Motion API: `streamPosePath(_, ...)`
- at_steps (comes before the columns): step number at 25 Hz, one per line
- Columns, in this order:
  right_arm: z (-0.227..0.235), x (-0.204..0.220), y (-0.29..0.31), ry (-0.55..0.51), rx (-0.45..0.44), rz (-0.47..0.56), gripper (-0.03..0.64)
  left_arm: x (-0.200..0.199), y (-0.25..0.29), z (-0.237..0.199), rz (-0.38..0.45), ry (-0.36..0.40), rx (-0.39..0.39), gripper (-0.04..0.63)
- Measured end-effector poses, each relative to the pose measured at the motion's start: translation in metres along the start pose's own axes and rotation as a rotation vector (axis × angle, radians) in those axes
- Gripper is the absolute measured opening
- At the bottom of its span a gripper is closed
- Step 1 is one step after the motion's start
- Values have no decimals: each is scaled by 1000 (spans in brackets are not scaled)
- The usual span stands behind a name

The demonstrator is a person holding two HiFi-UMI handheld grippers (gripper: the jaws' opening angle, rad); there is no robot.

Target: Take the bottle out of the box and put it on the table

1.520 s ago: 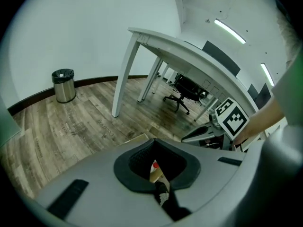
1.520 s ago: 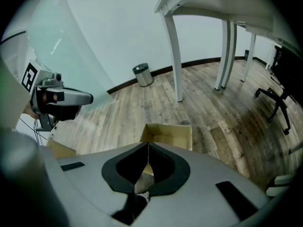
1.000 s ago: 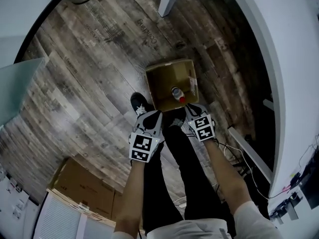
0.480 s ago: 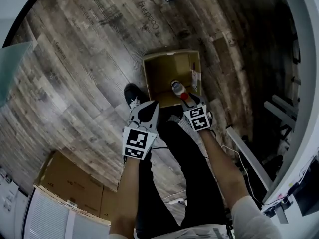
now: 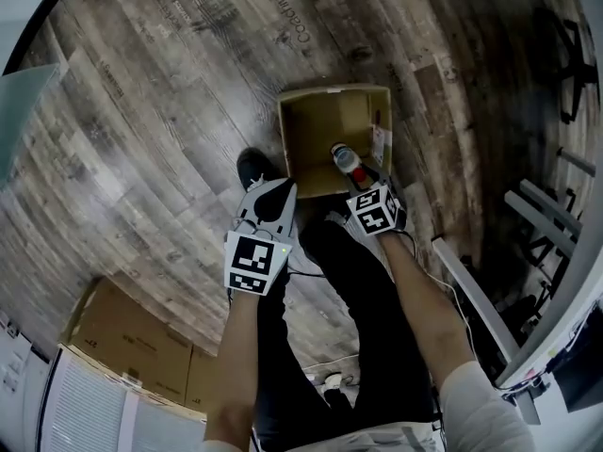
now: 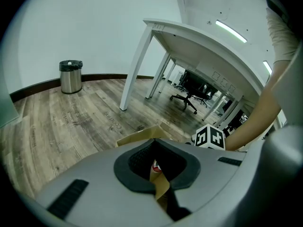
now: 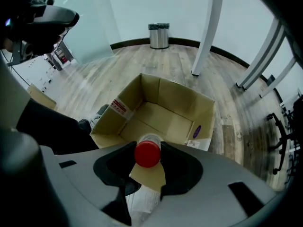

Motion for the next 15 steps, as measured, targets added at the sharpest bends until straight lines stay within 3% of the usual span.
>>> streamPosePath(7, 0, -2, -22, -20, 11, -24, 183, -12, -17, 16, 5, 5, 15, 14)
streamPosePath(15, 6, -15, -91, -40, -2, 18, 184, -47, -52, 43, 11, 20, 20, 14)
Point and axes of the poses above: the fingertips, and each gripper's own axes: y forward along the fingers, z to its right, x out of its underside, the point moved 7 cm from there along -y, backward along the fingers, and after that the axes turned 7 degrees about x, right-handed, at the moved point
